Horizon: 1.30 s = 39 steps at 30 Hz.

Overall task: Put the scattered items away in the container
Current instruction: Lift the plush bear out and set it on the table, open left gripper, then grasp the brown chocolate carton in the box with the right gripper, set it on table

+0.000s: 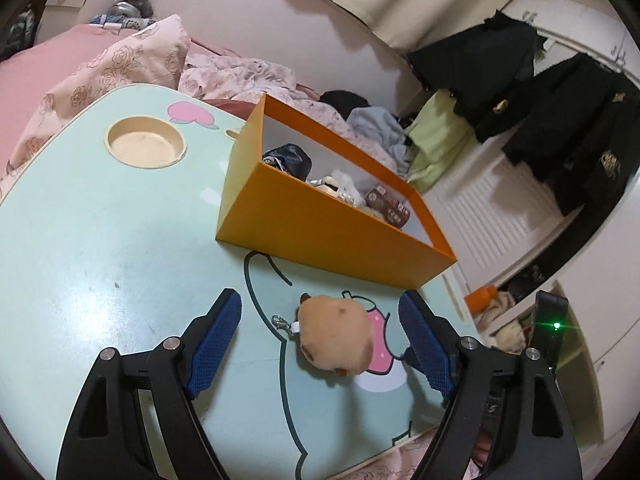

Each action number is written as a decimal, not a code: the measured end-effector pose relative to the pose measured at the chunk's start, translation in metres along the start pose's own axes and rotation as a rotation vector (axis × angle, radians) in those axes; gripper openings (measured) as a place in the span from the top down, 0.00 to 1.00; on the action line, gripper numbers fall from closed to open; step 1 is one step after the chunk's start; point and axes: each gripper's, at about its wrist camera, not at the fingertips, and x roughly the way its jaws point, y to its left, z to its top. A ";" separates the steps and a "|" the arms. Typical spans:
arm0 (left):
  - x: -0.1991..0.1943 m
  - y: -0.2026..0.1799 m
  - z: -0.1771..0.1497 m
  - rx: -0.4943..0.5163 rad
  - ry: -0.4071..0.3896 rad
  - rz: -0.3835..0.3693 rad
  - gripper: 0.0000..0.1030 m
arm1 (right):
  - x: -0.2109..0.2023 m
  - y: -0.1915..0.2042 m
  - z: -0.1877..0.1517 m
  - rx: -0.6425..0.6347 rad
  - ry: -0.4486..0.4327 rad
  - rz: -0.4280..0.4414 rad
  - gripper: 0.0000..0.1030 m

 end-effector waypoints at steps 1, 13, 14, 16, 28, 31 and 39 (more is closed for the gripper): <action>-0.001 0.000 0.000 0.001 -0.004 -0.003 0.21 | -0.006 -0.001 0.004 -0.004 -0.012 0.010 0.18; -0.003 0.004 -0.004 0.011 -0.007 -0.017 0.21 | 0.005 0.036 0.164 -0.389 0.019 0.077 0.54; -0.003 0.004 -0.004 0.011 -0.008 -0.017 0.21 | 0.019 0.039 0.171 -0.399 0.051 0.062 0.54; -0.003 0.005 -0.005 0.010 -0.008 -0.022 0.21 | 0.041 0.042 0.175 -0.405 0.086 0.023 0.54; -0.001 0.008 -0.005 -0.002 0.000 -0.031 0.21 | 0.079 0.039 0.163 -0.415 0.157 -0.040 0.61; -0.002 0.009 -0.005 -0.005 0.000 -0.033 0.21 | 0.047 0.031 0.164 -0.359 0.065 0.004 0.61; -0.001 0.008 -0.006 -0.004 0.004 -0.026 0.21 | -0.038 0.023 0.104 -0.274 -0.014 0.208 0.60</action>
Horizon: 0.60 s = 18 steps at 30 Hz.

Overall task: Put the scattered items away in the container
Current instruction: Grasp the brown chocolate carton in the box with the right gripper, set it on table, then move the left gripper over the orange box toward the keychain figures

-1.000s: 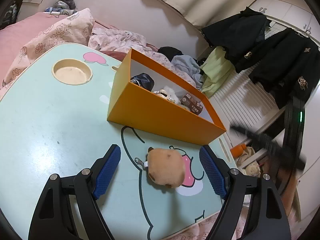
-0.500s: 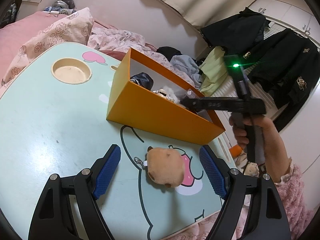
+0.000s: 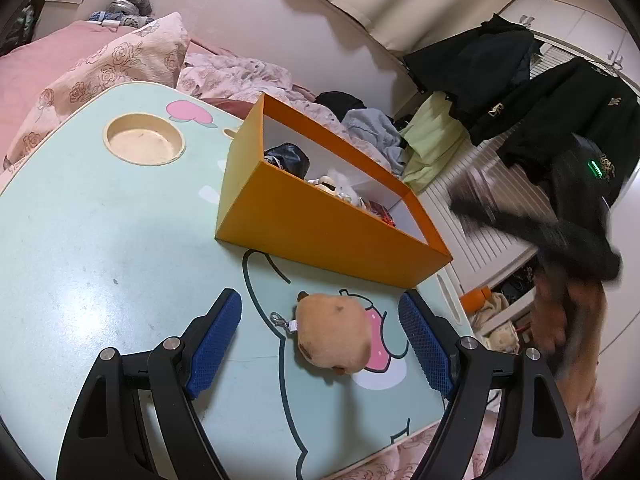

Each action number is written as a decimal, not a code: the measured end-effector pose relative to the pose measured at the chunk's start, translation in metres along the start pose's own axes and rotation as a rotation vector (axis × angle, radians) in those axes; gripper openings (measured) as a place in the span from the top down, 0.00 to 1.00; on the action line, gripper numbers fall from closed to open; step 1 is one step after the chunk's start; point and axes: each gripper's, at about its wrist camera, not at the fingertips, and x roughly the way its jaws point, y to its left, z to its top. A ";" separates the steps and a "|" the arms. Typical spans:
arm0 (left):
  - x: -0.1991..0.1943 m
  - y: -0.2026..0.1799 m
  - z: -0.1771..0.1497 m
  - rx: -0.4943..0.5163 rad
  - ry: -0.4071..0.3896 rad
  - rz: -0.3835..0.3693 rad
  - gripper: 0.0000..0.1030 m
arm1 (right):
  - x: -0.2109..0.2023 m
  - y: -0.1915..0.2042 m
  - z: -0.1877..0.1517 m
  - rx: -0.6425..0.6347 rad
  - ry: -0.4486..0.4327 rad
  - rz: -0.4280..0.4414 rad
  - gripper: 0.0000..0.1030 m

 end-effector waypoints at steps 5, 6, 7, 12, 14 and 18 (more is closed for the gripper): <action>0.001 -0.001 -0.001 0.002 0.008 0.005 0.21 | 0.027 0.013 -0.054 0.064 0.033 -0.034 0.60; 0.001 0.000 -0.001 0.002 0.008 0.006 0.21 | 0.032 0.015 -0.060 0.072 0.038 -0.046 0.60; 0.001 0.000 -0.001 0.002 0.008 0.006 0.21 | 0.036 0.016 -0.065 0.076 0.041 -0.056 0.60; 0.001 0.000 -0.002 0.001 0.010 0.007 0.21 | 0.045 0.021 -0.077 0.062 0.020 -0.098 0.50; 0.001 0.000 -0.002 0.002 0.009 0.007 0.21 | 0.039 0.023 -0.080 0.059 -0.023 -0.101 0.32; 0.002 0.000 -0.003 -0.001 0.008 0.007 0.21 | 0.013 0.022 -0.089 0.072 -0.157 -0.123 0.16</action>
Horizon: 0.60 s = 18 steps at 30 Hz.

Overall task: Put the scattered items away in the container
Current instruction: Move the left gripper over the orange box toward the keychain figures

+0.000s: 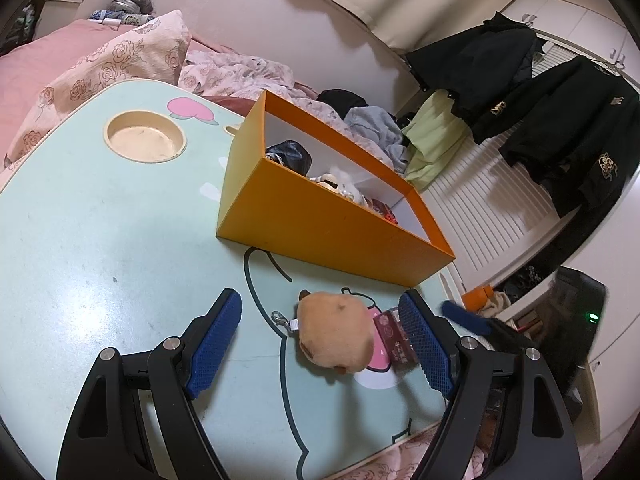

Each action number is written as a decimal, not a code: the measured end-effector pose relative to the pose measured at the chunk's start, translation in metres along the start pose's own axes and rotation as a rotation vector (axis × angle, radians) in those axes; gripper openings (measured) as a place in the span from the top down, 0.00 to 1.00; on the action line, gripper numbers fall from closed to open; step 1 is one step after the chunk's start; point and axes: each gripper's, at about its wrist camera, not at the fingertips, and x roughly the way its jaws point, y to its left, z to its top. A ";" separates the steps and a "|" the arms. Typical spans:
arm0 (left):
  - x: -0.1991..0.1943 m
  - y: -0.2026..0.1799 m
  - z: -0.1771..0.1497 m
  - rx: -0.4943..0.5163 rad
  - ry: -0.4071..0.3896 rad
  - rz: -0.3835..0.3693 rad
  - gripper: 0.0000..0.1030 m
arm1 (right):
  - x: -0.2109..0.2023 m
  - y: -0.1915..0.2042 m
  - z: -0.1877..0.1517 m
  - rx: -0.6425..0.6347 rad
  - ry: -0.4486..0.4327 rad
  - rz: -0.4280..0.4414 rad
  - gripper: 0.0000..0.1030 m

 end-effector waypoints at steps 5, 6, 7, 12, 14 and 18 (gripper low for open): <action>0.000 0.001 0.000 -0.002 0.001 0.002 0.21 | -0.016 -0.014 -0.012 0.090 -0.038 0.016 0.14; 0.000 0.001 0.000 -0.003 0.001 0.002 0.21 | -0.015 -0.016 -0.015 0.110 -0.024 0.020 0.14; 0.000 0.001 0.000 -0.004 0.000 0.002 0.21 | -0.014 -0.018 -0.017 0.127 -0.014 0.018 0.14; 0.000 0.001 0.000 -0.005 0.000 0.004 0.21 | -0.019 -0.030 -0.020 0.187 -0.026 -0.050 0.14; 0.000 0.001 0.000 -0.007 0.000 0.005 0.21 | -0.015 -0.032 -0.021 0.193 -0.001 -0.097 0.14; -0.001 0.001 0.000 -0.007 0.000 0.005 0.21 | -0.003 -0.036 -0.024 0.208 0.068 -0.158 0.14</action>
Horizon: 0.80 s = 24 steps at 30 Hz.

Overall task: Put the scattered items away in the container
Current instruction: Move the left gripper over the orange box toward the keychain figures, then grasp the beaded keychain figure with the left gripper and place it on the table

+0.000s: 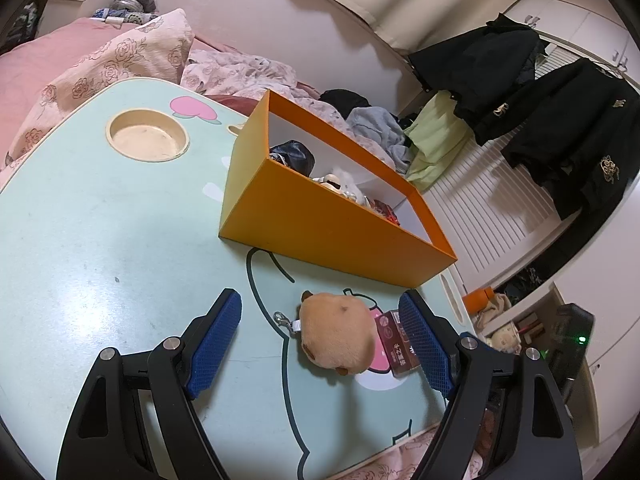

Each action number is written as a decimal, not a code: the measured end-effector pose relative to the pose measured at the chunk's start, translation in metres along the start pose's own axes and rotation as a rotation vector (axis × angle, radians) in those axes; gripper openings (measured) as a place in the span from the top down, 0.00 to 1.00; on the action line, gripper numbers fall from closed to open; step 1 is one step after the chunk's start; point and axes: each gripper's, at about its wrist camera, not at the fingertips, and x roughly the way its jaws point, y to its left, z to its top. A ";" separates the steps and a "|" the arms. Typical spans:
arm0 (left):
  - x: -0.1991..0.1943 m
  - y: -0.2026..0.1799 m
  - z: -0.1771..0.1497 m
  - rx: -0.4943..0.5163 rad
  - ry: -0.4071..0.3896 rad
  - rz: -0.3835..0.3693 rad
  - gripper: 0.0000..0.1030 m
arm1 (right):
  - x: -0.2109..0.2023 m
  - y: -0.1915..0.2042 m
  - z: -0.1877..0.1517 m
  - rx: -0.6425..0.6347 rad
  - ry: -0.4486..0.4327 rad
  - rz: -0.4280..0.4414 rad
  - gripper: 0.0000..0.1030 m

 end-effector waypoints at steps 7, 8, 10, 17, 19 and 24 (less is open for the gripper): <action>-0.017 -0.008 0.010 0.020 -0.084 0.016 0.22 | 0.010 -0.013 -0.001 0.051 0.046 0.007 0.03; -0.021 -0.013 0.014 0.040 -0.107 0.019 0.22 | 0.013 -0.018 -0.001 0.075 0.060 0.036 0.01; -0.029 -0.032 0.026 0.122 -0.133 0.046 0.22 | 0.012 -0.024 -0.003 0.099 0.060 0.046 0.00; 0.005 -0.088 0.089 0.303 0.024 0.165 0.23 | -0.012 -0.026 -0.005 0.118 -0.063 0.133 0.05; 0.032 -0.097 0.104 0.349 0.103 0.237 0.34 | -0.015 -0.024 -0.004 0.115 -0.077 0.134 0.05; 0.100 -0.096 0.102 0.425 0.337 0.375 0.59 | -0.012 -0.026 -0.001 0.119 -0.055 0.145 0.05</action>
